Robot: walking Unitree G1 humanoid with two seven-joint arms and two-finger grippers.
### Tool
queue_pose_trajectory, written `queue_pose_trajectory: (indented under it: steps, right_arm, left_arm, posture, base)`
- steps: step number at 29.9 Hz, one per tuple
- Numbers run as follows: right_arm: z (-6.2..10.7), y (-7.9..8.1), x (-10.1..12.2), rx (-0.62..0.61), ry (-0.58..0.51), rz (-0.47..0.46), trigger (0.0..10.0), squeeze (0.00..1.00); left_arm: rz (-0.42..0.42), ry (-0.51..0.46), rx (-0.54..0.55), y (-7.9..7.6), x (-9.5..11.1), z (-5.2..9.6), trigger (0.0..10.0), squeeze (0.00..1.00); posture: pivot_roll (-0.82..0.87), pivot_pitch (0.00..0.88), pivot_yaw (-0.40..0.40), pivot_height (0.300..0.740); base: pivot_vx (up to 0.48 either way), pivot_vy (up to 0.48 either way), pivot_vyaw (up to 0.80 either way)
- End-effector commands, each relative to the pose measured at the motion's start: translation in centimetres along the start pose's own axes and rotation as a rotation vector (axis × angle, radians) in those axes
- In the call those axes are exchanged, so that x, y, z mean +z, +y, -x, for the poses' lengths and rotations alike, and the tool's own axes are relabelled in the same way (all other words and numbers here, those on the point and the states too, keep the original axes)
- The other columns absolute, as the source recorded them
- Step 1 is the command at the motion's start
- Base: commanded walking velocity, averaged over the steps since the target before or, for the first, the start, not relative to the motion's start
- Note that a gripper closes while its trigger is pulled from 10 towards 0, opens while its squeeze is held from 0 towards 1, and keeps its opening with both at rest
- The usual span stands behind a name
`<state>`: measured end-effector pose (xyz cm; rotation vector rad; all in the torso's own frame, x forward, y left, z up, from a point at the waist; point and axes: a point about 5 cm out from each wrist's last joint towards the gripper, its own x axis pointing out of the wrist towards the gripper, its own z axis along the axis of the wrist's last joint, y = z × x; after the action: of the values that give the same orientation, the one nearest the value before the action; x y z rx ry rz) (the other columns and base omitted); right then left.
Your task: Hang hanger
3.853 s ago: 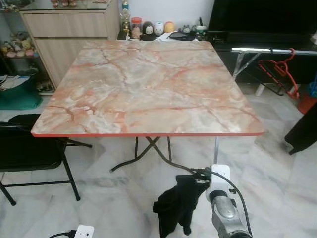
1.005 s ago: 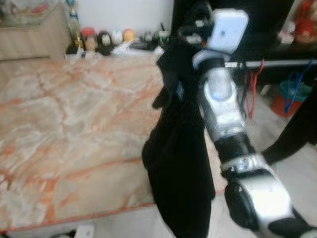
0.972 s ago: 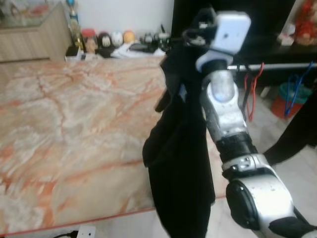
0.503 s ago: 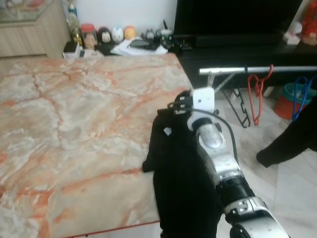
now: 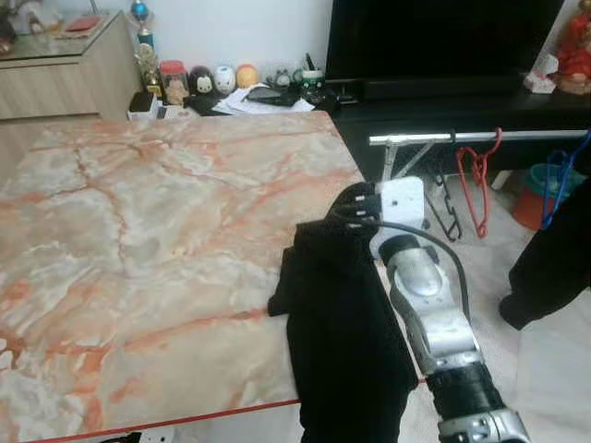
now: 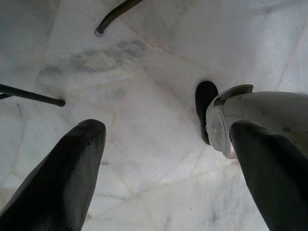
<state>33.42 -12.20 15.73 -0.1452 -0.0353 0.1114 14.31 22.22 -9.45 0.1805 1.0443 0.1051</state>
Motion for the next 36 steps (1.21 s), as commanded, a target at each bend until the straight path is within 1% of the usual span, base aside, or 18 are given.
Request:
queue_pose_trajectory:
  steps: [1, 6, 14, 18, 20, 21, 25, 26, 27, 28, 29, 30, 31, 34, 35, 36]
  right_arm:
    - [0.4, 0.1, 0.2, -0.001, 0.004, -0.004, 10.0, 1.0]
    - [1.2, 0.3, 0.1, 0.023, 0.034, 0.0, 10.0, 1.0]
    - [2.1, -0.1, 0.1, 0.023, 0.06, 0.007, 10.0, 1.0]
    - [2.5, 0.0, -0.2, 0.038, 0.098, 0.02, 10.0, 1.0]
    - [2.9, 0.0, -0.5, 0.048, 0.133, 0.042, 10.0, 1.0]
    - [3.3, 0.0, -0.9, 0.061, 0.18, 0.069, 10.0, 1.0]
    - [4.2, -0.1, -1.3, 0.118, 0.239, 0.149, 10.0, 1.0]
    - [4.8, -0.2, -1.2, 0.163, 0.263, 0.184, 10.0, 1.0]
    - [5.0, -0.1, -0.9, 0.2, 0.255, 0.205, 10.0, 1.0]
    - [5.0, -0.1, -0.9, 0.2, 0.255, 0.205, 10.0, 1.0]
    - [5.2, 0.1, -0.3, 0.274, 0.226, 0.238, 10.0, 1.0]
    - [5.3, -0.2, 0.1, 0.291, 0.215, 0.25, 10.0, 1.0]
    - [5.3, -0.2, 0.1, 0.291, 0.215, 0.25, 10.0, 1.0]
    - [5.4, -1.1, 1.8, 0.319, 0.192, 0.287, 10.0, 1.0]
    - [5.5, -1.2, 2.7, 0.35, 0.171, 0.312, 10.0, 1.0]
    - [5.5, -1.2, 3.0, 0.357, 0.167, 0.317, 10.0, 1.0]
  left_arm:
    - [-0.012, 0.023, -0.012, -0.3, -0.4, 0.0, 10.0, 0.0]
    - [-0.015, 0.025, -0.015, -0.2, -0.4, 0.0, 10.0, 0.0]
    - [-0.019, 0.03, -0.02, -0.3, -0.5, 0.1, 10.0, 0.0]
    - [-0.022, 0.031, -0.021, -0.3, -0.6, 0.1, 10.0, 0.0]
    - [-0.023, 0.031, -0.022, -0.3, -0.6, 0.1, 10.0, 0.0]
    - [-0.023, 0.032, -0.022, -0.3, -0.6, 0.1, 10.0, 0.0]
    - [-0.023, 0.035, -0.024, -0.3, -0.7, 0.1, 10.0, 0.0]
    - [-0.025, 0.036, -0.025, -0.4, -0.8, 0.1, 10.0, 0.0]
    - [-0.026, 0.037, -0.025, -0.4, -0.8, 0.1, 10.0, 0.0]
    - [-0.026, 0.037, -0.025, -0.4, -0.8, 0.1, 10.0, 0.0]
    - [-0.026, 0.037, -0.024, -0.4, -0.8, 0.1, 10.0, 0.0]
    - [-0.026, 0.037, -0.025, -0.4, -0.8, 0.1, 10.0, 0.0]
    - [-0.026, 0.037, -0.025, -0.4, -0.8, 0.1, 10.0, 0.0]
    - [-0.028, 0.037, -0.026, -0.4, -0.9, 0.1, 10.0, 0.0]
    - [-0.03, 0.038, -0.029, -0.4, -0.9, 0.1, 10.0, 0.0]
    - [-0.031, 0.038, -0.03, -0.4, -0.9, 0.1, 10.0, 0.0]
  posture:
    - [0.05, 0.0, -0.032, 0.74]
    - [0.05, 0.0, -0.032, 0.74]
    - [0.05, 0.0, -0.035, 0.74]
    - [0.05, 0.0, -0.037, 0.74]
    - [0.05, 0.0, -0.038, 0.74]
    - [0.05, 0.0, -0.038, 0.74]
    - [0.04, 0.0, -0.041, 0.74]
    - [0.04, 0.0, -0.041, 0.74]
    - [0.04, 0.0, -0.039, 0.74]
    - [0.04, 0.0, -0.039, 0.74]
    - [0.04, 0.0, -0.039, 0.74]
    - [0.04, 0.0, -0.039, 0.74]
    - [0.04, 0.0, -0.039, 0.74]
    - [0.03, 0.0, -0.039, 0.74]
    - [0.03, 0.0, -0.037, 0.74]
    - [0.03, 0.0, -0.037, 0.74]
  base:
    - [0.0, 0.0, 0.0]
    - [0.0, 0.0, 0.0]
    - [0.0, 0.0, 0.0]
    - [0.0, 0.0, 0.0]
    - [0.0, 0.0, 0.0]
    - [0.0, 0.0, 0.0]
    - [0.0, 0.0, 0.0]
    - [0.0, 0.0, 0.0]
    - [0.0, 0.0, 0.0]
    - [0.0, 0.0, 0.0]
    - [0.0, 0.0, 0.0]
    - [0.0, 0.0, 0.0]
    - [0.0, 0.0, 0.0]
    - [0.0, 0.0, 0.0]
    - [0.0, 0.0, 0.0]
    - [0.0, 0.0, 0.0]
